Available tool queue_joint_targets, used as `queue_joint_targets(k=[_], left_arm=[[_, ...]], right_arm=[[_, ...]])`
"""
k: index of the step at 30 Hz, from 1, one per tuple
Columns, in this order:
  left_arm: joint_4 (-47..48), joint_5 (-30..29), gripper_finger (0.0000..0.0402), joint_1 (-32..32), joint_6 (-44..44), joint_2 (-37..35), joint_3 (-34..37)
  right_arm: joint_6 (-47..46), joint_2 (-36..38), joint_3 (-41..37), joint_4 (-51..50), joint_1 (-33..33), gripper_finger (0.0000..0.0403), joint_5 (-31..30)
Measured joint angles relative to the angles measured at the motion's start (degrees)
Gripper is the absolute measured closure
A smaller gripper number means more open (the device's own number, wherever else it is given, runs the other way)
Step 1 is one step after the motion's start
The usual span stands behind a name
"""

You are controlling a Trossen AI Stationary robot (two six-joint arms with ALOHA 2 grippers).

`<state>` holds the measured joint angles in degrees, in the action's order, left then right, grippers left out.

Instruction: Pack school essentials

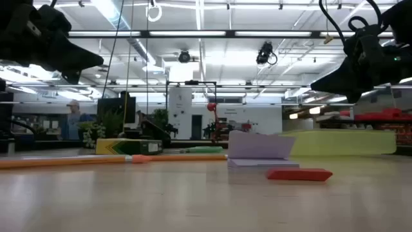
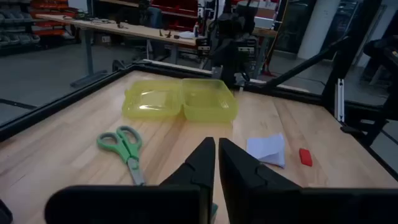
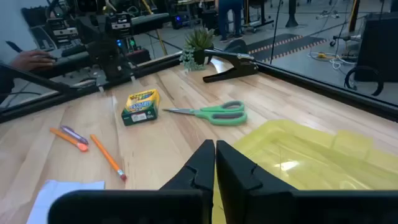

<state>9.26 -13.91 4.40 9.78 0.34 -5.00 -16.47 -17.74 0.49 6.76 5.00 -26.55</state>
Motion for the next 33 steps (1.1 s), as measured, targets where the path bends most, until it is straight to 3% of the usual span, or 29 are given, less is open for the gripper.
queue_joint_targets(k=[33], left_arm=[[0.01, 0.0, 0.0375, 0.0, 0.02, 0.02, -0.01]], right_arm=[[0.0, -0.02, 0.0, 0.01, 0.01, 0.0382, 0.0]])
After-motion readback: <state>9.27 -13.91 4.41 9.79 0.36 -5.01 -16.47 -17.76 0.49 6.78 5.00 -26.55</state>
